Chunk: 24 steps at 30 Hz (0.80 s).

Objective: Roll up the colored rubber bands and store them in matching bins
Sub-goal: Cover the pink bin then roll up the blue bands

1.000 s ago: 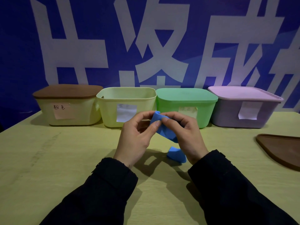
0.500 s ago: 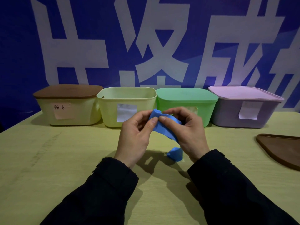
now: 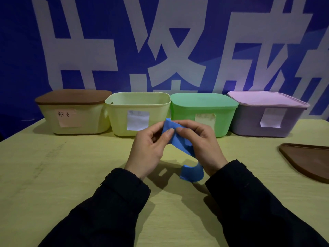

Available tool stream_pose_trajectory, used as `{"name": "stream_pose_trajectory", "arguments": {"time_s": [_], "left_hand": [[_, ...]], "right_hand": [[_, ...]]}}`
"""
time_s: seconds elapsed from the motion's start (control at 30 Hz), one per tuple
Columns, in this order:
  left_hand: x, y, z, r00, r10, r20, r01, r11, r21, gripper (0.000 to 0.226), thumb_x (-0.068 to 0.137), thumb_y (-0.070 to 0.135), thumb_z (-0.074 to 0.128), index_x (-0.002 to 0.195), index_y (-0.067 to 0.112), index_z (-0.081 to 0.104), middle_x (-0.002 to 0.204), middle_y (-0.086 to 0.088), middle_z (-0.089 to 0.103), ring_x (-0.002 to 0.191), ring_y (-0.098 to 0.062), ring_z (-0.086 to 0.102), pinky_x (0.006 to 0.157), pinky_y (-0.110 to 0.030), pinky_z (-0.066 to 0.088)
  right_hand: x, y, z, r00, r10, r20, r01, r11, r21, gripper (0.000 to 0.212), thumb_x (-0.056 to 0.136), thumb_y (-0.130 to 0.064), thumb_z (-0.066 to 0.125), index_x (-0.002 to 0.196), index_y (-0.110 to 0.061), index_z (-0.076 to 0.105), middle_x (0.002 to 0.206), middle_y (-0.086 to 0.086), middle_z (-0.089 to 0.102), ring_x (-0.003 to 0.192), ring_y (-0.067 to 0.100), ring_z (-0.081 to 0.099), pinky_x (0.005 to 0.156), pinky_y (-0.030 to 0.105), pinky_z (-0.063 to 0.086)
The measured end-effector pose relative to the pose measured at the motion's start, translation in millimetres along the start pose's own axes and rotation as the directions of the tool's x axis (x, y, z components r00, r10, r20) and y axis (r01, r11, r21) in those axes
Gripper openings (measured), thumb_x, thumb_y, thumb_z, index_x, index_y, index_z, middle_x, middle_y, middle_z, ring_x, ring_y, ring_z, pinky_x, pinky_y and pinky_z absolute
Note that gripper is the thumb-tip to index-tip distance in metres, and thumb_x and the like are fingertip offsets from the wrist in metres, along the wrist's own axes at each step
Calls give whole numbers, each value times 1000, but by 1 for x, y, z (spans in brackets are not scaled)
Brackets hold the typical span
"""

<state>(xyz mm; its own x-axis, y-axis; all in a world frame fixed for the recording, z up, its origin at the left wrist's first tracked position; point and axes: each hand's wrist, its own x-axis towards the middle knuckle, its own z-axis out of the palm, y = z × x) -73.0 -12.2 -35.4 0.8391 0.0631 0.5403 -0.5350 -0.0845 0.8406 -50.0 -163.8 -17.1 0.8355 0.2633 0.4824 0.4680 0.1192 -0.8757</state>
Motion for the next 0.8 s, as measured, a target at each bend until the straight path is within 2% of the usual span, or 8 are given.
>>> {"name": "stream_pose_trajectory", "arguments": {"time_s": [0.07, 0.2, 0.3, 0.4, 0.53, 0.67, 0.8], "left_hand": [[0, -3, 0, 1000, -22, -14, 22, 1000, -4, 22, 100, 13, 62, 119, 11, 71, 104, -5, 77, 97, -21, 74, 89, -36, 60], [1, -3, 1, 1000, -18, -6, 18, 1000, 11, 22, 102, 10, 57, 116, 19, 71, 102, -2, 78, 96, -18, 74, 84, -31, 59], [1, -2, 1, 999, 1, -36, 0, 1000, 18, 23, 102, 10, 57, 111, 25, 71, 99, 1, 77, 93, -14, 72, 83, -30, 58], [1, -1, 1, 999, 1, -34, -1, 1000, 1, 21, 101, 9, 59, 111, 21, 72, 100, -2, 77, 93, -15, 72, 83, -29, 57], [1, 2, 2, 999, 0, -54, -2, 999, -32, 22, 99, 7, 60, 112, 22, 70, 102, -2, 77, 96, -15, 72, 84, -29, 57], [1, 2, 3, 997, -29, -72, 23, 997, -79, 25, 97, 8, 63, 119, 20, 61, 102, -3, 77, 97, -16, 73, 83, -29, 57], [0, 0, 3, 999, -23, -29, 22, 999, -24, 21, 100, 13, 61, 118, 23, 64, 110, 3, 75, 105, -13, 71, 89, -30, 57]], "right_hand": [[0, 1, -2, 1000, -15, 11, 15, 999, -45, 19, 92, -13, 63, 100, -21, 78, 97, 3, 77, 90, 15, 69, 82, 29, 54], [1, 2, 1, 993, -96, -75, 83, 984, -156, 18, 91, -6, 70, 96, -22, 78, 85, -6, 75, 81, 7, 68, 73, 17, 50], [2, 3, -1, 987, -82, -135, 63, 988, -139, 14, 86, -13, 78, 98, -18, 75, 74, 13, 64, 71, 14, 59, 65, 25, 49], [2, 2, -3, 993, -45, -109, 35, 995, -91, 9, 87, -14, 76, 96, -14, 75, 85, 12, 74, 77, 18, 68, 71, 32, 55], [1, 4, 1, 991, -45, -124, 40, 998, -44, 8, 88, -13, 75, 96, -11, 73, 86, 19, 71, 75, 17, 65, 69, 30, 54], [0, 4, 3, 994, -16, -109, 20, 999, 36, 7, 90, -8, 71, 91, -2, 73, 80, 6, 73, 72, 11, 64, 67, 22, 52], [-1, 5, 4, 996, -33, -82, 33, 999, -5, 9, 94, -7, 66, 93, -8, 76, 82, 0, 73, 76, 8, 63, 70, 22, 50]]}}
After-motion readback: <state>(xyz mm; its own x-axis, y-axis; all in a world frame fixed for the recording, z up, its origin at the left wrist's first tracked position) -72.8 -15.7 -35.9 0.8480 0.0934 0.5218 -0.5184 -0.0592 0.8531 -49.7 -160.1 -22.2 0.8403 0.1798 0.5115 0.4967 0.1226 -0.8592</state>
